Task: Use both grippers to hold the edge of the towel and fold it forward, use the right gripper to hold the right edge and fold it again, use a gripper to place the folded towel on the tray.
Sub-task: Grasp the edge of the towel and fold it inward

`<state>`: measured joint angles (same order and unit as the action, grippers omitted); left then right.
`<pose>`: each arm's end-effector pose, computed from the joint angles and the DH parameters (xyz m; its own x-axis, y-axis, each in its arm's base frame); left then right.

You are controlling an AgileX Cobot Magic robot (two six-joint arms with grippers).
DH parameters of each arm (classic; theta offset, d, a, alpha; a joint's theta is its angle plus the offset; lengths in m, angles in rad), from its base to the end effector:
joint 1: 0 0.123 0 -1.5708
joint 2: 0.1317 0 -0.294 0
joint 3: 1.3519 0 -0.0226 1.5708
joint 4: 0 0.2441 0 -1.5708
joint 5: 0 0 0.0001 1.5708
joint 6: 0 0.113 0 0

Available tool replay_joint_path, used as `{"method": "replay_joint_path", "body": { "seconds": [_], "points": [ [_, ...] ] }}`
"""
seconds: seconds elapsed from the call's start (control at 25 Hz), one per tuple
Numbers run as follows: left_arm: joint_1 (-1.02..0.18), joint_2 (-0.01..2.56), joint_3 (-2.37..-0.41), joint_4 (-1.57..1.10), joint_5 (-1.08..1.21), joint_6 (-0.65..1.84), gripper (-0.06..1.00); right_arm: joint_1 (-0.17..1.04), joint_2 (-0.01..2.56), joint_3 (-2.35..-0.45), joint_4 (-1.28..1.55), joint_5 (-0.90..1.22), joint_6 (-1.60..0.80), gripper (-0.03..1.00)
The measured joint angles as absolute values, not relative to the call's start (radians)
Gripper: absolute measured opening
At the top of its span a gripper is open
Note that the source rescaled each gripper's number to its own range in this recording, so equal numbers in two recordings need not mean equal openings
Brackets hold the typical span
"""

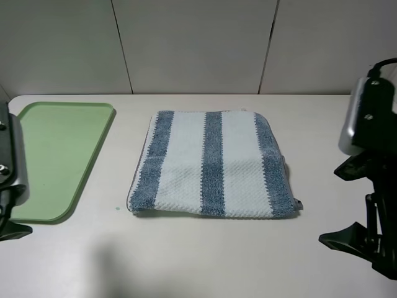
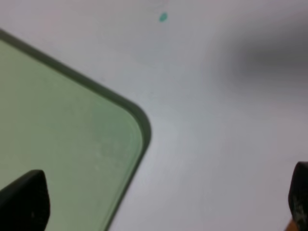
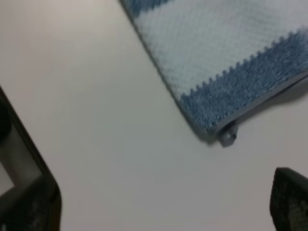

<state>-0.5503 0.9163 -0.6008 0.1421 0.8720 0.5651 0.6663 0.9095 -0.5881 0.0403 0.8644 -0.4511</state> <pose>0.1321 -0.0666 0.2446 -0.3085 0.9015 -0.3036 0.8409 0.4077 0.3559 0.1122 0.0926 0.2414 -0.3785 -0.8218 -0.4260 -0.8614 0.4811 -0.1628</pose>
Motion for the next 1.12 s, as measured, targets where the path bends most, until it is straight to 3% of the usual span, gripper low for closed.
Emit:
{"method": "replay_joint_path", "body": {
  "seconds": [0.52,1.12],
  "points": [
    [-0.594,1.152,-0.601,0.21,0.58,0.677,1.0,0.677,1.177,-0.59,-0.217,0.703,-0.508,1.0],
    [-0.596,1.444,-0.602,0.25,0.344,0.712,1.0,0.677,1.393,-0.591,-0.268,0.516,-0.524,1.0]
  ]
}}
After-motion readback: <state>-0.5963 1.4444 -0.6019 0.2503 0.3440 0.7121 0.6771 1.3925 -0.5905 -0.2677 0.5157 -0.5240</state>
